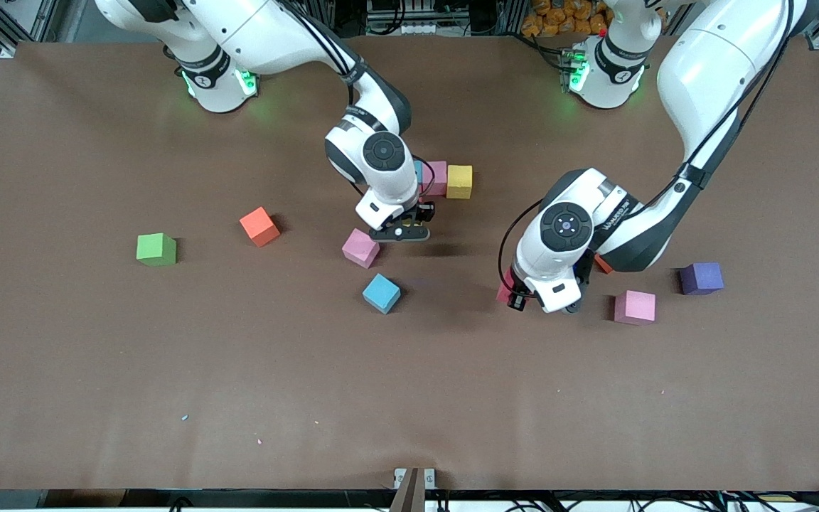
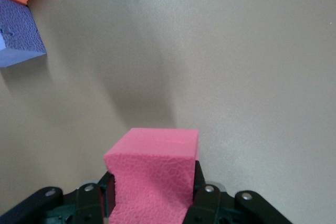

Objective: Arrange 11 blocks into digit 3

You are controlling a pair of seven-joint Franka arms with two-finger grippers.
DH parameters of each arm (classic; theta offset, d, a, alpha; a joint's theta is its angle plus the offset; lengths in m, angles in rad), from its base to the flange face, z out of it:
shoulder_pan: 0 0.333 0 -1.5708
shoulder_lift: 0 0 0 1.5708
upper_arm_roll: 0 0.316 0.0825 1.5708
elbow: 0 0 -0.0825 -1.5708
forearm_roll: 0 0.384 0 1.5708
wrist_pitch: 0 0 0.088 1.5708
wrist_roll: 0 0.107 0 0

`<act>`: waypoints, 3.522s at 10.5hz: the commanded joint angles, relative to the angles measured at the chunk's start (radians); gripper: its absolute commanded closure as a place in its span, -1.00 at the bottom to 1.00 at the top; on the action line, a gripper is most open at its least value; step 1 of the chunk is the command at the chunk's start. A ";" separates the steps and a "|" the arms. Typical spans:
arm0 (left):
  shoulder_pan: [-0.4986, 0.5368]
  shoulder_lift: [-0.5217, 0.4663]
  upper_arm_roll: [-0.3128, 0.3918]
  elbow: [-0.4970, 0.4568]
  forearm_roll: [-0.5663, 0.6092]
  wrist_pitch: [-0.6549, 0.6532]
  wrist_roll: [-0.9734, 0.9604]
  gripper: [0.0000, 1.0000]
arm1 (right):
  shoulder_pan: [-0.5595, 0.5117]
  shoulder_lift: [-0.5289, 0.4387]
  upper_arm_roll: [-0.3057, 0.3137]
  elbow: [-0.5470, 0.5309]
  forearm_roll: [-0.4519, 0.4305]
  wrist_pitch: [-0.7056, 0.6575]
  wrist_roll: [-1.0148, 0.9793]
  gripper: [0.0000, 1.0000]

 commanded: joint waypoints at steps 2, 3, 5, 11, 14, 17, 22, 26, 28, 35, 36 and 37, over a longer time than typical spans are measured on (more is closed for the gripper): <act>0.001 -0.019 0.000 0.007 0.009 -0.019 0.002 1.00 | 0.006 -0.002 -0.001 -0.012 -0.019 0.004 0.031 1.00; 0.001 -0.019 -0.001 0.019 0.007 -0.019 0.002 1.00 | 0.006 -0.002 -0.001 -0.012 -0.019 0.004 0.031 1.00; 0.002 -0.026 -0.001 0.019 0.007 -0.020 0.002 1.00 | 0.006 -0.002 -0.001 -0.010 -0.019 0.004 0.030 1.00; 0.007 -0.036 -0.003 0.016 -0.020 -0.020 -0.001 1.00 | 0.003 -0.002 -0.001 -0.007 -0.019 0.004 0.030 -1.00; 0.005 -0.036 -0.007 0.013 -0.037 -0.019 -0.012 1.00 | 0.001 -0.005 0.001 -0.003 -0.019 0.001 0.030 -1.00; 0.005 -0.037 -0.040 0.002 -0.059 -0.017 -0.030 1.00 | -0.010 -0.038 0.004 0.000 -0.017 -0.023 0.021 -1.00; 0.016 -0.091 -0.083 -0.126 -0.059 0.087 -0.240 1.00 | -0.024 -0.120 0.004 0.008 -0.017 -0.158 0.008 -1.00; 0.028 -0.129 -0.090 -0.288 -0.059 0.238 -0.476 1.00 | -0.066 -0.151 -0.003 0.002 -0.020 -0.200 0.011 -1.00; 0.018 -0.111 -0.103 -0.308 -0.059 0.238 -0.550 1.00 | -0.089 -0.154 -0.044 0.002 -0.020 -0.211 -0.002 -1.00; -0.114 -0.019 -0.095 -0.273 -0.057 0.238 -0.613 1.00 | -0.160 -0.151 -0.082 -0.024 -0.022 -0.211 -0.111 -1.00; -0.119 -0.016 -0.092 -0.272 -0.059 0.238 -0.613 1.00 | -0.187 -0.156 -0.082 -0.038 -0.022 -0.211 -0.166 -1.00; -0.123 -0.016 -0.090 -0.272 -0.060 0.238 -0.615 1.00 | -0.201 -0.157 -0.084 -0.039 -0.022 -0.211 -0.177 -1.00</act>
